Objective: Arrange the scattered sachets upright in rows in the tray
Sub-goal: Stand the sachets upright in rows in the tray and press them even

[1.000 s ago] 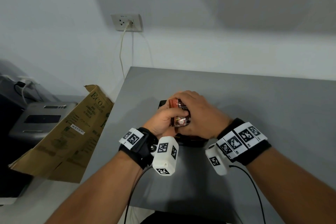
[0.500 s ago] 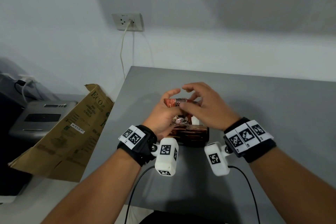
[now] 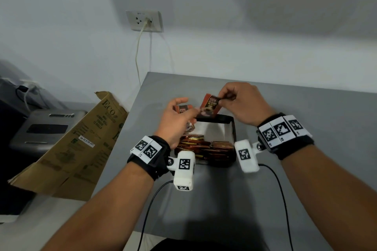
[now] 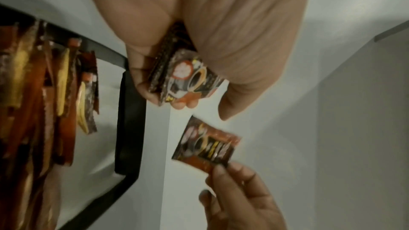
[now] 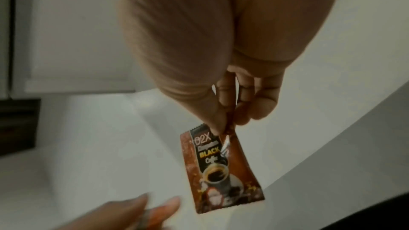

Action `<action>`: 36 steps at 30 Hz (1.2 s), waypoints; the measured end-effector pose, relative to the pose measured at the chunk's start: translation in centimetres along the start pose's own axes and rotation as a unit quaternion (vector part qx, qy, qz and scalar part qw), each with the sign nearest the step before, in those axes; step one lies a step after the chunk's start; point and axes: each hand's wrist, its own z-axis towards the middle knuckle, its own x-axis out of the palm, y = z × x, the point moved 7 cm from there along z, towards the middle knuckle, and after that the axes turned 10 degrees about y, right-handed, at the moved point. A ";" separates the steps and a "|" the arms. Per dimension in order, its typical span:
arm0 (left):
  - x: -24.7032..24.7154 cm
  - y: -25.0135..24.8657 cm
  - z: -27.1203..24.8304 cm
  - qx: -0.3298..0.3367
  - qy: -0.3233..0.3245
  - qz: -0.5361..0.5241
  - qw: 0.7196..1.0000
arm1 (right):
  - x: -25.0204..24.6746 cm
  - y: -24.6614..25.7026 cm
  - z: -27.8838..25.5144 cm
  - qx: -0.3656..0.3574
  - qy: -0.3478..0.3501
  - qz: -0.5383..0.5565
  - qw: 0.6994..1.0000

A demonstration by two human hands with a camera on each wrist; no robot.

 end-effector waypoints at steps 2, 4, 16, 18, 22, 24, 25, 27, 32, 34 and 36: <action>-1.5 0.1 0.4 0.002 -0.030 0.004 1.000 | -0.3 -2.3 1.2 0.036 -0.009 -0.038 0.999; -2.5 0.5 0.6 -0.001 -0.042 0.015 0.999 | 0.7 -4.5 2.2 0.064 0.016 -0.069 0.995; -3.3 1.9 1.3 -0.031 -0.033 0.040 0.998 | 4.8 -8.8 3.4 0.114 0.084 -0.148 0.979; -3.3 1.9 1.3 -0.033 -0.034 0.047 0.998 | 4.9 -9.1 3.5 0.115 0.085 -0.149 0.978; -3.3 2.1 1.3 -0.042 -0.036 0.040 0.998 | 5.0 -9.5 3.6 0.117 0.079 -0.145 0.979; -3.2 2.2 1.3 -0.049 -0.035 0.042 0.997 | 5.1 -9.7 3.4 0.123 0.080 -0.134 0.980; -3.1 2.2 1.4 -0.050 -0.031 0.046 0.997 | 4.9 -9.7 3.3 0.123 0.078 -0.131 0.981; -2.8 2.2 1.5 -0.047 -0.018 0.059 0.997 | 4.2 -9.1 3.0 0.110 0.059 -0.130 0.984; -0.6 1.7 1.4 -0.041 0.066 0.098 0.992 | 3.1 -3.0 2.0 0.013 0.063 -0.032 0.997; 0.6 1.4 1.7 -0.042 0.092 0.100 0.990 | 3.7 -0.4 1.9 -0.017 0.114 0.006 0.993; 1.0 1.3 2.2 -0.041 0.092 0.108 0.989 | 3.9 0.9 2.0 -0.027 0.133 0.013 0.991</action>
